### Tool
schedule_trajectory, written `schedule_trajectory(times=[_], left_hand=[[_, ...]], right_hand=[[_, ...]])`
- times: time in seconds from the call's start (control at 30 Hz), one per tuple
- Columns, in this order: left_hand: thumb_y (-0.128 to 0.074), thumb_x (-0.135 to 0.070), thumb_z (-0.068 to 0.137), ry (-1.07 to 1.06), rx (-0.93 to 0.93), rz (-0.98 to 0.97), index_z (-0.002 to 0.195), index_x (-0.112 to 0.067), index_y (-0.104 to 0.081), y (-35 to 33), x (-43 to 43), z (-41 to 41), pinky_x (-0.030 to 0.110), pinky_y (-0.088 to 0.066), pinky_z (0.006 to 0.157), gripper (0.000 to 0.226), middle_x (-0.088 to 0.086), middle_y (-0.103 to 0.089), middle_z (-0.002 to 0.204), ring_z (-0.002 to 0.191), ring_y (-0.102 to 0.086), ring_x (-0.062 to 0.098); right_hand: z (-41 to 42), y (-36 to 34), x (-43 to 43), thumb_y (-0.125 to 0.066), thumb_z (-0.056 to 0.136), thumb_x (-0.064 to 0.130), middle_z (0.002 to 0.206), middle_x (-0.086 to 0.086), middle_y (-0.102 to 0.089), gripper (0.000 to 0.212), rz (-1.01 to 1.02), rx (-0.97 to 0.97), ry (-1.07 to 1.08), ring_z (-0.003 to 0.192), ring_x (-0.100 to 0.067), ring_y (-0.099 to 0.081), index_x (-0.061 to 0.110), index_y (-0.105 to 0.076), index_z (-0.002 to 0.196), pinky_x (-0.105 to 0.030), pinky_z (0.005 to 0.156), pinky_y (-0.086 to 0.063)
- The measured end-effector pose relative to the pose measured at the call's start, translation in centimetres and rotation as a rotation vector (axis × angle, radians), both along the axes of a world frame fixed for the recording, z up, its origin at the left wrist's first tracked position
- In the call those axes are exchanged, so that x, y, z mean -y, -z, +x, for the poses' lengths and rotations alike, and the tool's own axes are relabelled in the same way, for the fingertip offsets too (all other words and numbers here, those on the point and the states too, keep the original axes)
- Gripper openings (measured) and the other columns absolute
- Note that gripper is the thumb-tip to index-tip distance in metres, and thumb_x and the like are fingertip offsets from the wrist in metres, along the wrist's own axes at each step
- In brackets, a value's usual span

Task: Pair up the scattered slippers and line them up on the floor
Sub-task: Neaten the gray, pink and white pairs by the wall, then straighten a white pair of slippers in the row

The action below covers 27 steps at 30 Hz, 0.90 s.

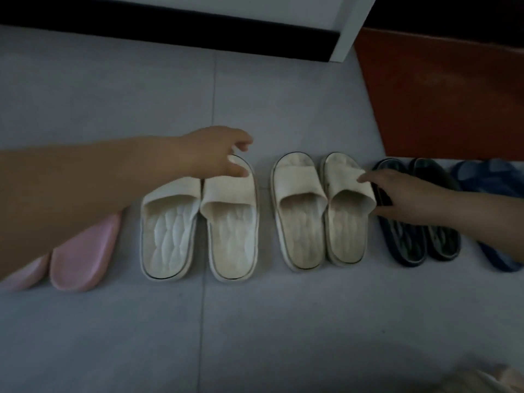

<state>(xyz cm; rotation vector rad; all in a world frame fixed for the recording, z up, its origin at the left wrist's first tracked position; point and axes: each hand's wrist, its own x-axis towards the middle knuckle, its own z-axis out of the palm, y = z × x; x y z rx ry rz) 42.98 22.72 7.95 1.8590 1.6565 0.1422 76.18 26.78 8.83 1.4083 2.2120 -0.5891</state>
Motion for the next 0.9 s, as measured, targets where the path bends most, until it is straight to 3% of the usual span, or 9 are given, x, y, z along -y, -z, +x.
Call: schedule_trajectory(times=[0.07,0.13,0.2,0.27,0.33,0.6,0.7,0.8,0.9], left_hand=[[-0.069,-0.029,0.079,0.014,0.014,-0.026,0.134,-0.015,-0.043,0.5,-1.6,4.3,0.022,-0.036,0.09,0.063,0.001,-0.053,0.134,0.115,-0.054,0.019],[-0.068,-0.029,0.08,0.019,-0.082,-0.066,0.138,-0.013,-0.038,2.3,-2.3,8.3,0.024,-0.032,0.1,0.068,0.008,-0.045,0.143,0.128,-0.044,0.023],[-0.069,-0.029,0.08,0.003,-0.18,-0.192,0.144,-0.014,-0.027,4.6,-2.0,11.0,0.03,-0.031,0.11,0.078,0.014,-0.033,0.148,0.134,-0.037,0.028],[-0.068,-0.025,0.08,-0.102,-0.17,-0.273,0.145,-0.018,-0.02,6.3,-1.8,12.7,0.039,-0.04,0.104,0.081,0.018,-0.034,0.144,0.127,-0.043,0.035],[-0.065,-0.02,0.081,-0.278,-0.139,-0.232,0.146,-0.022,-0.019,6.9,-2.0,13.6,0.036,-0.039,0.104,0.08,0.017,-0.037,0.142,0.124,-0.046,0.035],[-0.061,-0.009,0.083,-0.587,-0.059,-0.216,0.142,-0.029,-0.028,7.4,-1.2,15.5,0.03,-0.035,0.098,0.071,0.013,-0.042,0.14,0.123,-0.046,0.031],[-0.064,-0.01,0.082,-0.68,-0.071,-0.205,0.143,-0.024,-0.028,6.9,-1.3,16.9,0.033,-0.036,0.1,0.072,0.017,-0.041,0.14,0.123,-0.045,0.033],[-0.067,-0.018,0.081,-0.742,-0.162,-0.272,0.146,-0.021,-0.017,5.8,-1.0,18.8,0.046,-0.032,0.109,0.083,0.016,-0.03,0.148,0.132,-0.036,0.036],[-0.065,-0.018,0.08,-0.69,-0.262,-0.226,0.147,-0.024,-0.013,4.6,-1.6,22.2,0.048,-0.031,0.11,0.085,0.009,-0.025,0.153,0.134,-0.034,0.033]], right_hand=[[2.8,0.5,-1.7,-0.069,0.08,0.026,0.145,-0.007,-0.038,0.075,-0.055,-0.015,0.021,0.127,-0.021,-0.043,0.022,-0.027,0.143,-0.03,0.104,-0.038],[4.3,1.8,-3.2,-0.072,0.078,0.027,0.143,-0.004,-0.041,0.077,-0.117,-0.127,0.049,0.121,-0.017,-0.047,0.023,-0.028,0.141,-0.033,0.101,-0.042],[4.4,3.7,-4.5,-0.074,0.076,0.027,0.143,-0.002,-0.04,0.085,-0.155,-0.22,0.061,0.116,-0.015,-0.049,0.023,-0.023,0.143,-0.025,0.094,-0.041],[4.3,5.8,-5.8,-0.075,0.074,0.03,0.144,-0.005,-0.039,0.098,-0.169,-0.252,0.069,0.119,-0.021,-0.05,0.023,-0.01,0.147,-0.021,0.09,-0.037],[4.2,7.4,-6.7,-0.075,0.074,0.03,0.147,-0.006,-0.036,0.102,-0.141,-0.261,0.014,0.119,-0.025,-0.051,0.027,-0.004,0.147,-0.024,0.089,-0.039],[6.6,9.7,-7.4,-0.073,0.071,0.027,0.147,-0.005,-0.034,0.103,-0.127,-0.356,-0.239,0.101,-0.026,-0.058,0.031,-0.003,0.146,-0.028,0.075,-0.043],[6.0,9.8,-7.8,-0.074,0.071,0.028,0.147,-0.009,-0.036,0.104,-0.123,-0.368,-0.279,0.105,-0.031,-0.058,0.024,-0.003,0.147,-0.03,0.076,-0.043],[6.2,8.9,-7.8,-0.071,0.076,0.026,0.145,-0.013,-0.036,0.098,-0.169,-0.391,-0.27,0.103,-0.034,-0.059,0.019,-0.004,0.147,-0.037,0.08,-0.048],[8.6,8.0,-7.3,-0.07,0.079,0.025,0.156,-0.011,-0.013,0.094,-0.215,-0.48,-0.306,0.119,-0.032,-0.051,0.018,-0.006,0.147,-0.04,0.094,-0.048]])
